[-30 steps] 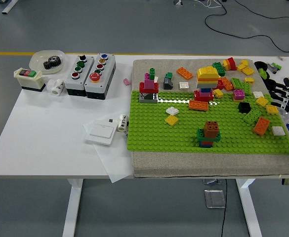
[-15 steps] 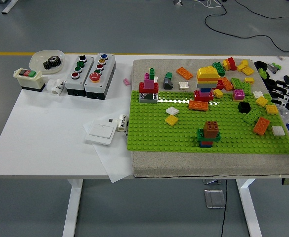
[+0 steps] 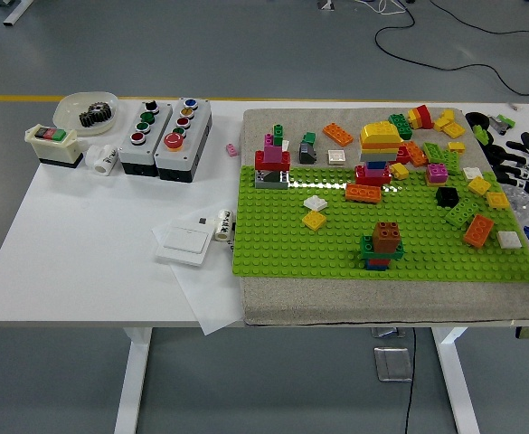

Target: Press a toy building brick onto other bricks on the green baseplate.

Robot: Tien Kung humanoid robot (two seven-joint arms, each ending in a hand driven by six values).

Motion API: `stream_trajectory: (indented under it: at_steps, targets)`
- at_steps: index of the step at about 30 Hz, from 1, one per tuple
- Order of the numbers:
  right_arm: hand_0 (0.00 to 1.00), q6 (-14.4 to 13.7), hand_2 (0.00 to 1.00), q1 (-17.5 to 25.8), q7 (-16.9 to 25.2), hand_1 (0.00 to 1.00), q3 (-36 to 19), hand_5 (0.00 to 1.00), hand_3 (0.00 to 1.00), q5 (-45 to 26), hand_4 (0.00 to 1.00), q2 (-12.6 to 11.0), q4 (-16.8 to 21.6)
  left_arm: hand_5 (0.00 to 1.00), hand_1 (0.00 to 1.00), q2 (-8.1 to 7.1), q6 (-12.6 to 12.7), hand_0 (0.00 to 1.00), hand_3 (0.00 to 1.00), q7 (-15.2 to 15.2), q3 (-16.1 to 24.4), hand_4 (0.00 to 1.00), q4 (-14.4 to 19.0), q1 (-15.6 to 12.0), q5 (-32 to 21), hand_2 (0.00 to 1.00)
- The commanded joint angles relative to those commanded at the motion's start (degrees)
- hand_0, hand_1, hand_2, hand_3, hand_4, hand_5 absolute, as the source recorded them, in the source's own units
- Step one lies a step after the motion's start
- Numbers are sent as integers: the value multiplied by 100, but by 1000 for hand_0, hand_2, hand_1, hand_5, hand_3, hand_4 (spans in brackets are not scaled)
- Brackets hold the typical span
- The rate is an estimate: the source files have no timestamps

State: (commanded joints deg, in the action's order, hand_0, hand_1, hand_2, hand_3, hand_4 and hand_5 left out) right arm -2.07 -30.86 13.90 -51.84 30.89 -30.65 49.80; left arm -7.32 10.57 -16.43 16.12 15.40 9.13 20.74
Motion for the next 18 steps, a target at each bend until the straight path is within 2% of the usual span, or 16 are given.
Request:
stream_trajectory:
  at_steps: [18]
  targets:
    - [647, 7, 693, -33, 117, 641, 22, 780, 704, -125, 998, -44, 44, 798, 590, 43, 34, 500, 684, 58, -83, 724, -1, 63, -147, 699]
